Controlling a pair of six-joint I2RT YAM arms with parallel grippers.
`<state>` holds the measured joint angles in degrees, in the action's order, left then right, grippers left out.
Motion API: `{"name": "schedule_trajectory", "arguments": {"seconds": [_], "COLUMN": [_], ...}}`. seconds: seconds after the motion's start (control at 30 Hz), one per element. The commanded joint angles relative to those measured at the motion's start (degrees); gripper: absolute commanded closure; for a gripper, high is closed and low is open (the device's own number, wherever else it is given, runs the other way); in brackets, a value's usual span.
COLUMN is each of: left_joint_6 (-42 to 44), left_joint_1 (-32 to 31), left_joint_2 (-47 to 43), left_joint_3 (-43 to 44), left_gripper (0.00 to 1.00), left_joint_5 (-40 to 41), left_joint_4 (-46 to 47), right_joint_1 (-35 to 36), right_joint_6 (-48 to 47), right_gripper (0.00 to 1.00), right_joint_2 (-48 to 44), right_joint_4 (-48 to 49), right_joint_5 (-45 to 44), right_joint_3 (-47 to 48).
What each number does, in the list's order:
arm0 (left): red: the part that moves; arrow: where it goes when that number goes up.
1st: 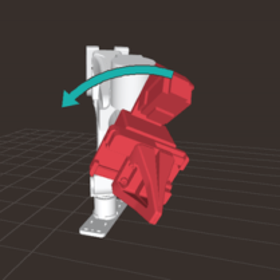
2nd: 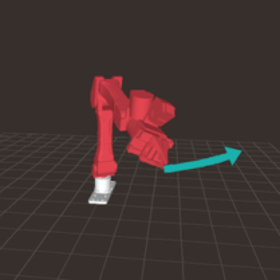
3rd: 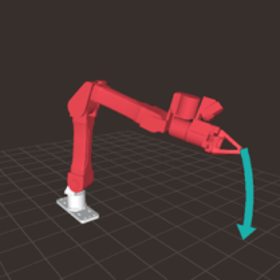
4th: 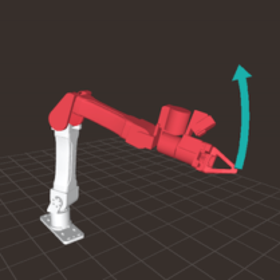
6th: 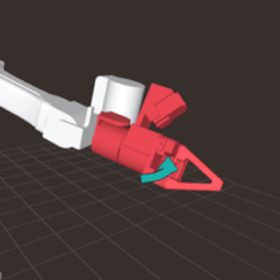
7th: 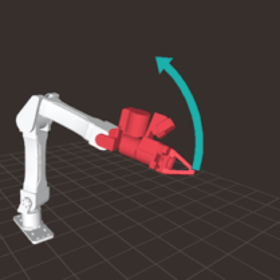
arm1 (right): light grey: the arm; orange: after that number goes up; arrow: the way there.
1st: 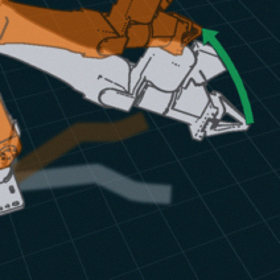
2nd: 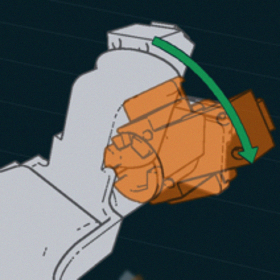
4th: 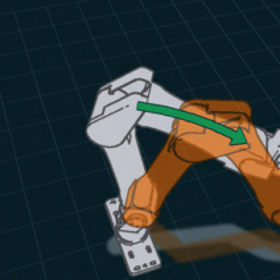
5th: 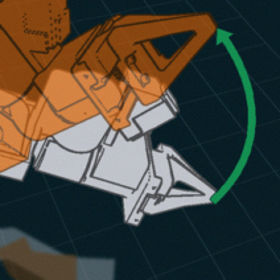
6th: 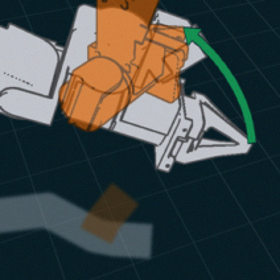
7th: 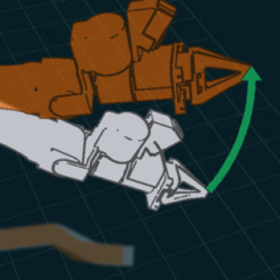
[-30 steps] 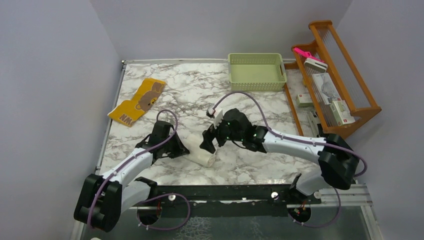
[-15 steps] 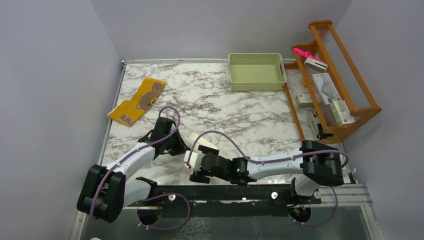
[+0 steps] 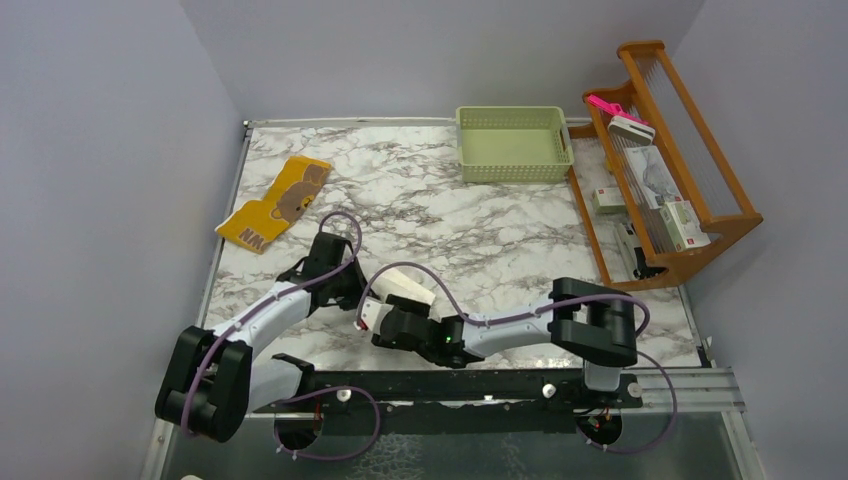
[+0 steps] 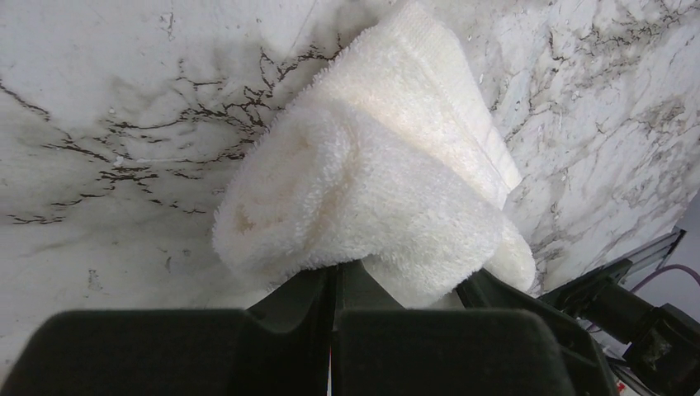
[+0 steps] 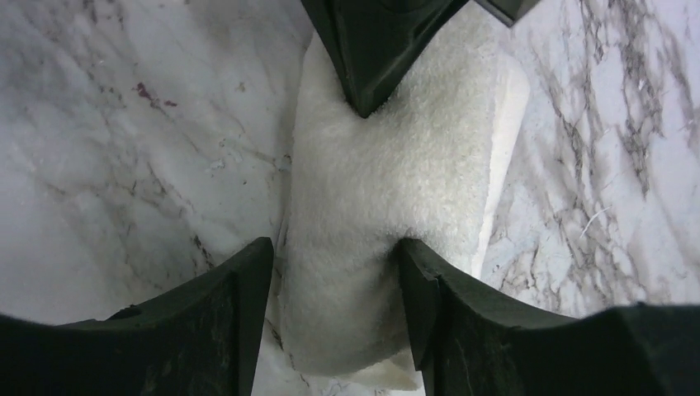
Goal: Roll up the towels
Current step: Roll the towel at the center of the board.
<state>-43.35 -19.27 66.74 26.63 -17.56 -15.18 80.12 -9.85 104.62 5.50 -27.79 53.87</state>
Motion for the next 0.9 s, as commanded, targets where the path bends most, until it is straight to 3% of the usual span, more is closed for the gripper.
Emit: {"name": "schedule_trajectory", "arguments": {"seconds": [0.0,0.1,0.23,0.43,0.57,0.63,0.73,0.87], "left_joint_6": [2.86,3.79,6.19,5.57,0.52,-3.74,-8.5,-11.76], "left_joint_1": [0.49,2.25,6.21,10.03,9.96,9.61,7.9,4.38], "left_joint_2": [-0.78,-3.0,-4.95,-10.07,-12.15,-14.26,-16.14,-12.68], "left_joint_3": [3.16,7.34,13.21,16.81,12.56,7.81,2.77,0.56], "left_gripper": [1.0,0.99,0.91,0.58,0.51,0.36,0.22,0.19], "left_joint_5": [3.32,3.49,3.19,1.89,-5.28,-8.25,-7.98,-4.67], "left_joint_4": [-4.78,-8.77,-14.42,-17.17,-13.17,-8.2,-2.9,2.79], "right_joint_1": [-3.18,-5.66,-9.39,-19.36,-25.03,-27.72,-30.42,-30.83], "right_joint_6": [7.3,10.05,13.43,21.0,26.31,29.01,32.36,32.98], "right_gripper": [0.49,0.59,0.67,0.73,0.73,0.73,0.76,0.77], "right_joint_2": [3.04,2.17,0.14,-4.09,-4.81,-4.31,-3.1,-1.81], "right_joint_4": [-5.5,-6.73,-7.66,-5.23,-2.03,0.05,3.57,4.06], "right_joint_5": [3.86,6.33,12.77,31.93,43.21,48.45,54.52,55.88], "right_joint_3": [1.49,1.04,-0.15,-3.28,-4.72,-5.41,-6.42,-6.22]}}
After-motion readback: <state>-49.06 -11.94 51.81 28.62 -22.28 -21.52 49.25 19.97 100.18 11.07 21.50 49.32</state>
